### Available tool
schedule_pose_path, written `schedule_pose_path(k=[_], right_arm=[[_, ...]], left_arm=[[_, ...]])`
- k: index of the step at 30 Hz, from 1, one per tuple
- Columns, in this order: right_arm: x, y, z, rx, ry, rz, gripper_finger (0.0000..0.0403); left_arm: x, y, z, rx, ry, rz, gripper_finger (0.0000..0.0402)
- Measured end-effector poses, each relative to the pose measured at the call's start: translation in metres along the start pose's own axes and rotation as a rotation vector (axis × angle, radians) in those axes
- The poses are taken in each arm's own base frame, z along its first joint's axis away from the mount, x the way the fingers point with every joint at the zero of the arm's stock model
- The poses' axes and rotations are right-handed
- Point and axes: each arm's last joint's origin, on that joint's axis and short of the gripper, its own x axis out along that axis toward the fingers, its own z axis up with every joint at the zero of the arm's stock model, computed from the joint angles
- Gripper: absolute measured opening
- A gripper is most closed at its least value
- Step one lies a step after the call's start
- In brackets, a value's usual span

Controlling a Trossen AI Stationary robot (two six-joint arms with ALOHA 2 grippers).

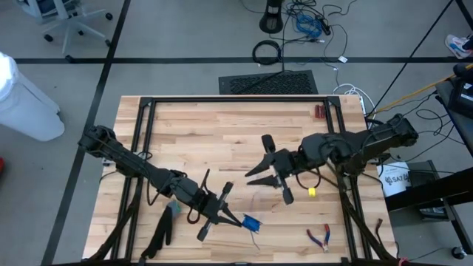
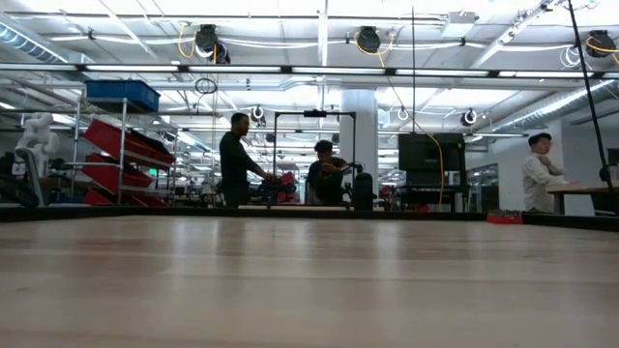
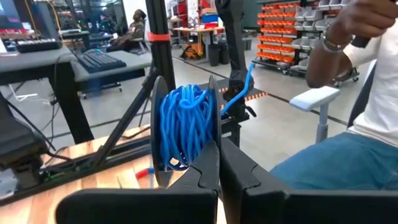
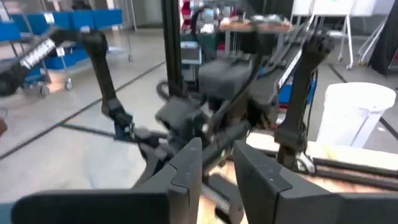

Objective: Coil cords
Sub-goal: Coil the blue wire onto the black spool

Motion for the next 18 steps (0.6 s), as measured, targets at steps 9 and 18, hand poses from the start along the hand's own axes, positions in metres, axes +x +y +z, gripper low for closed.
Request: schedule_pose_path(k=[9, 18], right_arm=[[-0.002, 0.002, -0.006, 0.004, 0.068, 0.000, 0.0099], [-0.008, 0.044, -0.081, 0.081, 0.441, -0.055, 0.0098]], left_arm=[[0.001, -0.007, 0.006, 0.020, -0.015, -0.017, 0.0000], [-0.019, -0.015, 0.006, -0.041, 0.197, 0.106, 0.0000]])
